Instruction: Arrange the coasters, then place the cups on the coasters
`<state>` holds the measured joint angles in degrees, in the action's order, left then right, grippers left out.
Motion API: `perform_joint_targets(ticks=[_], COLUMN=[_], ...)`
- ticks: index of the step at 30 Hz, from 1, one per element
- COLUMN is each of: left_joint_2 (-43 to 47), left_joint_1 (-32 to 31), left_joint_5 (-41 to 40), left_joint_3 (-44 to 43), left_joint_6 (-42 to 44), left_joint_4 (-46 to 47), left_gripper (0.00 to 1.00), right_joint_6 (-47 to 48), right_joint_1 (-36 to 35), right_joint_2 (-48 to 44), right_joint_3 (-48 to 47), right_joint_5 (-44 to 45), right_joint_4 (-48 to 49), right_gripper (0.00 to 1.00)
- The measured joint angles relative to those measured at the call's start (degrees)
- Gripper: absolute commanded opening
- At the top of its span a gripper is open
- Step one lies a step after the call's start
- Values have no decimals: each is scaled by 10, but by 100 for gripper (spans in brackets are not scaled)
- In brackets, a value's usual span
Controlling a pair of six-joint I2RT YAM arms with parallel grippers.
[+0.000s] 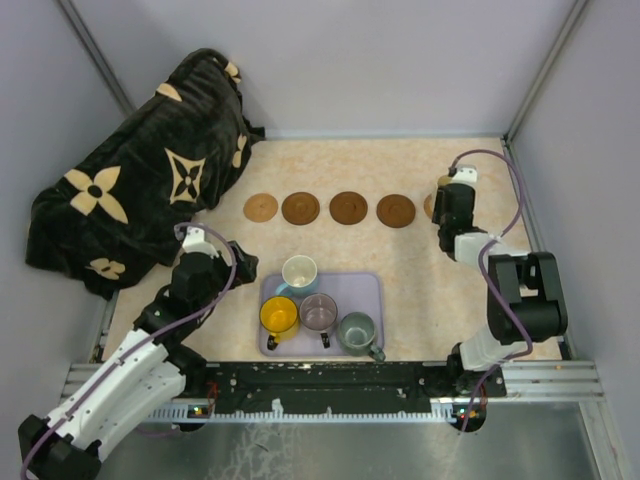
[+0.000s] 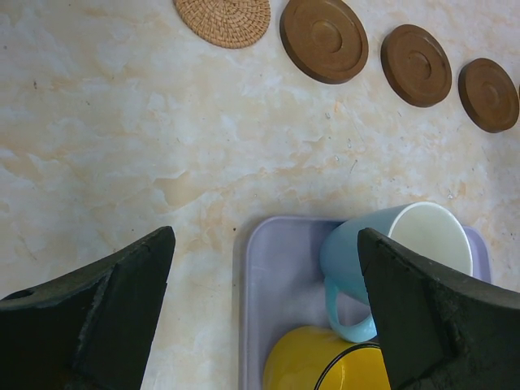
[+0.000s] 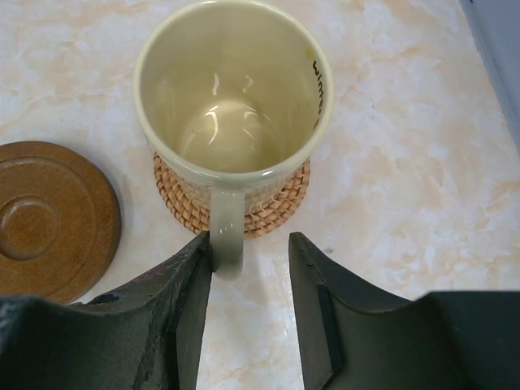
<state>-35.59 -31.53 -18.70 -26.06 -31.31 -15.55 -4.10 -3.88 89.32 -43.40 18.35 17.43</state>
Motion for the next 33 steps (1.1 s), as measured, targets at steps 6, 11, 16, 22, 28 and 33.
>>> perform_joint_targets(ticks=[6, 11, 16, 22, 28, 33], left_joint_2=[22, 36, 39, 40, 42, 44], left_joint_1=[0, 0, 0, 0, 0, 0], left_joint_5=[-4, -9, -10, -10, -10, -11], left_joint_3=[3, 6, 7, 7, 7, 7], left_joint_6=[-3, -5, -8, -10, -15, -16], left_joint_4=[-13, -21, -29, -30, -34, -37], left_gripper=[100, 100, 100, 100, 100, 100], right_joint_6=[-7, -10, -11, -17, -45, -71], right_joint_1=[0, 0, 0, 0, -1, -15], right_joint_2=[-10, -19, -21, -25, -58, -130], right_joint_3=[7, 14, 14, 14, 14, 14], right_joint_5=[3, 7, 10, 6, -16, -21], right_joint_4=[-5, -7, -9, -14, -45, -88], right_gripper=[43, 42, 43, 66, 88, 98])
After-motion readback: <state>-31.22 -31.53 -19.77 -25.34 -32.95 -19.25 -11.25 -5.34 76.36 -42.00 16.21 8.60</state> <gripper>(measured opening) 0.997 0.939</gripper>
